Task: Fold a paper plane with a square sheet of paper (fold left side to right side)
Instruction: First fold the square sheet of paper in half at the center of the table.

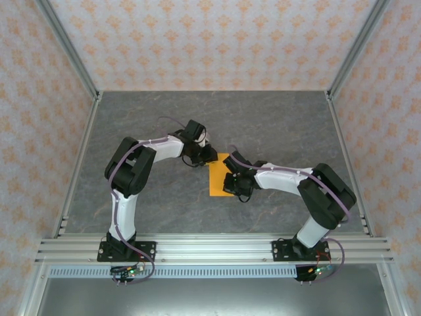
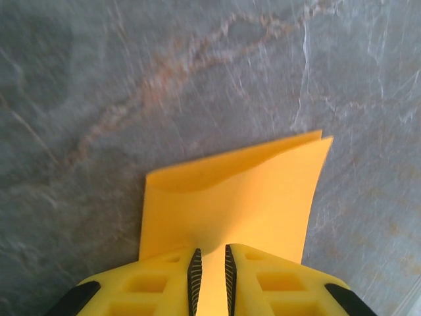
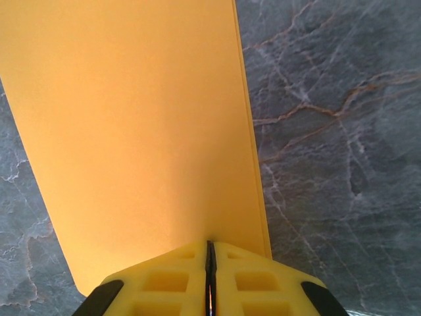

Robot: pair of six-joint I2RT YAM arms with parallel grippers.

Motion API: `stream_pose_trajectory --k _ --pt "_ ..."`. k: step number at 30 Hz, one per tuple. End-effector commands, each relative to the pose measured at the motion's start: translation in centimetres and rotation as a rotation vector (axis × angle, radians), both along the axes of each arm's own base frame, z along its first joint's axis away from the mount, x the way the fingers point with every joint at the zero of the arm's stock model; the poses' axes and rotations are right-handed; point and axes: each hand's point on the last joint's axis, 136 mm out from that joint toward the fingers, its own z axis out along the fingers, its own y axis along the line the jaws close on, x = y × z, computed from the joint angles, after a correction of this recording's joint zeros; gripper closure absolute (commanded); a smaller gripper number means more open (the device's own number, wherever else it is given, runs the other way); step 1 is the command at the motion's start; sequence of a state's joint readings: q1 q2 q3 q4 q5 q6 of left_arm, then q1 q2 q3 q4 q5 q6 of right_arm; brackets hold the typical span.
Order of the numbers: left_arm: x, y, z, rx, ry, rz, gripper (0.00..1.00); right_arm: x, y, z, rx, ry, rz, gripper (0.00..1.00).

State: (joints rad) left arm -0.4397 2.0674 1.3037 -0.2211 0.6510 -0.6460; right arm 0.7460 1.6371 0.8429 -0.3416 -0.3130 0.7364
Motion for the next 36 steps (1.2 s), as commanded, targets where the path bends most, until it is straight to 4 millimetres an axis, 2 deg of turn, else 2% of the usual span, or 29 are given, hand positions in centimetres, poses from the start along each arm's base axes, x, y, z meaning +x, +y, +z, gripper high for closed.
stream_pose_trajectory --k 1,8,12,15,19,22,25,28,31,34,36 --pt "3.3 3.6 -1.7 0.108 -0.038 0.079 0.78 -4.0 -5.1 -3.3 -0.212 0.134 -0.002 0.90" --pt "5.4 4.5 -2.1 0.101 -0.024 0.099 0.78 -4.0 -5.0 -3.1 -0.201 0.128 -0.003 0.89" --pt "6.3 4.8 -1.2 0.079 -0.035 0.110 0.78 -3.5 -4.1 -2.5 -0.152 0.107 0.002 0.89" --pt "7.1 5.0 1.2 0.060 -0.077 0.102 0.77 -2.5 -2.8 -1.4 -0.101 0.059 0.014 0.87" --pt "7.4 5.8 5.9 0.058 -0.164 0.097 0.76 -0.6 -1.1 1.0 -0.037 -0.025 0.045 0.84" --pt "6.1 6.1 8.7 0.037 -0.210 0.099 0.74 0.9 -0.3 3.4 -0.023 -0.102 0.071 0.78" --pt "3.5 6.5 10.1 0.000 -0.233 0.117 0.74 2.2 -1.0 5.6 -0.062 -0.178 0.082 0.64" --pt "0.2 6.5 9.2 -0.004 -0.207 0.119 0.73 3.1 -2.2 7.0 -0.053 -0.217 0.067 0.55" --pt "-2.6 5.0 8.0 -0.038 -0.186 0.104 0.73 3.7 -3.2 7.5 0.004 -0.226 0.038 0.53" --pt "-4.0 3.1 7.0 -0.068 -0.166 0.076 0.74 4.1 -2.8 7.8 0.101 -0.235 0.034 0.54" --pt "-4.0 2.2 6.7 -0.072 -0.163 0.062 0.76 4.8 -2.0 8.0 0.164 -0.239 0.030 0.61"
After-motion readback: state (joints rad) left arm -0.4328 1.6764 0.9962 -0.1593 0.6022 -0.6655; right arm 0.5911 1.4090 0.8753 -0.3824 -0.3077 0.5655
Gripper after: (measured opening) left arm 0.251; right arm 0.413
